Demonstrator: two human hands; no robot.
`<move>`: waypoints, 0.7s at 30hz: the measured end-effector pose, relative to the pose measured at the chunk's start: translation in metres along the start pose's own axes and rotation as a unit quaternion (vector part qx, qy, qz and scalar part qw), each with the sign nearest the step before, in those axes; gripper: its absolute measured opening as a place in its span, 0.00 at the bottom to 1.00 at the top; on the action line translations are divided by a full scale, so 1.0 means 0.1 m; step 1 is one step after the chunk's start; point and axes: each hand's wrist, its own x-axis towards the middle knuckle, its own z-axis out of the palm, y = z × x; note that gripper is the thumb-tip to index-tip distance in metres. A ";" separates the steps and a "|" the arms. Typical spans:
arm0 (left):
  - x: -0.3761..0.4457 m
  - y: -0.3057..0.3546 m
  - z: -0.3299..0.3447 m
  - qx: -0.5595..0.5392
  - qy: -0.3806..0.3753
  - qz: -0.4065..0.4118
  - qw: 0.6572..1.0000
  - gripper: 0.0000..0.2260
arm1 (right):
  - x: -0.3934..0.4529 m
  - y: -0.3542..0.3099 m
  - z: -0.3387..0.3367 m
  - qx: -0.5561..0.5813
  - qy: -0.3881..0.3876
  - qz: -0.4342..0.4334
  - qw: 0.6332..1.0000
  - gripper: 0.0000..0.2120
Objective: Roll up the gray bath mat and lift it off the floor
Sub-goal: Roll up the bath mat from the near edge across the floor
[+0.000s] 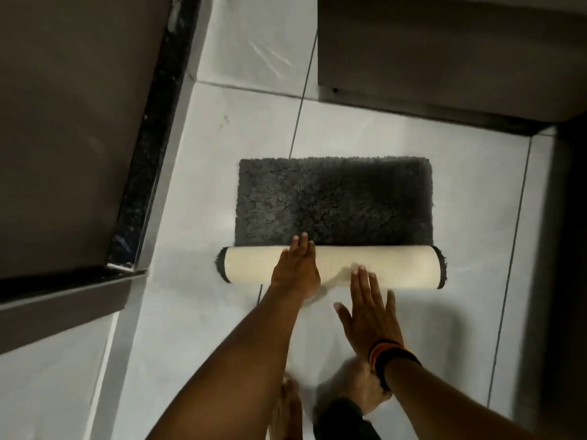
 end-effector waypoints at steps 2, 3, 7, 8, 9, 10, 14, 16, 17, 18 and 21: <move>0.09 -0.05 -0.23 0.008 0.000 0.000 1.000 0.29 | 0.14 0.00 -0.12 0.014 -0.028 0.014 0.999 0.36; 0.11 -0.08 -0.28 0.015 0.005 0.007 1.000 0.28 | 0.21 0.00 -0.19 0.023 -0.046 0.023 0.998 0.36; 0.04 -0.16 -0.16 0.000 0.081 0.071 0.994 0.27 | 0.53 -0.03 -0.41 0.024 -0.087 0.033 0.995 0.35; -0.03 -0.15 -0.08 -0.012 0.110 0.097 0.989 0.27 | 0.60 -0.04 -0.46 0.012 -0.074 0.034 0.997 0.35; -0.08 -0.15 0.01 -0.033 0.127 0.116 0.985 0.27 | 0.70 -0.06 -0.53 0.002 -0.065 0.034 0.997 0.35; -0.12 -0.15 0.11 -0.048 0.130 0.134 0.981 0.27 | 0.78 -0.07 -0.59 0.000 -0.060 0.034 0.998 0.35; -0.21 -0.16 0.36 -0.062 0.116 0.107 0.985 0.32 | 1.01 -0.18 -0.78 0.007 -0.053 0.053 0.997 0.35; -0.13 -0.18 0.30 -0.049 0.091 0.100 0.990 0.35 | 1.03 -0.23 -0.85 0.006 -0.035 0.048 0.998 0.35; -0.06 -0.19 0.24 -0.046 0.087 0.099 0.990 0.36 | 1.00 -0.24 -0.86 0.002 -0.013 0.039 0.999 0.35; 0.01 -0.19 0.15 -0.045 0.090 0.099 0.990 0.36 | 0.95 -0.26 -0.84 0.002 0.016 0.029 0.999 0.35; 0.29 -0.20 -0.19 -0.048 0.102 0.102 0.988 0.35 | 0.75 -0.33 -0.75 0.007 0.062 0.015 0.998 0.35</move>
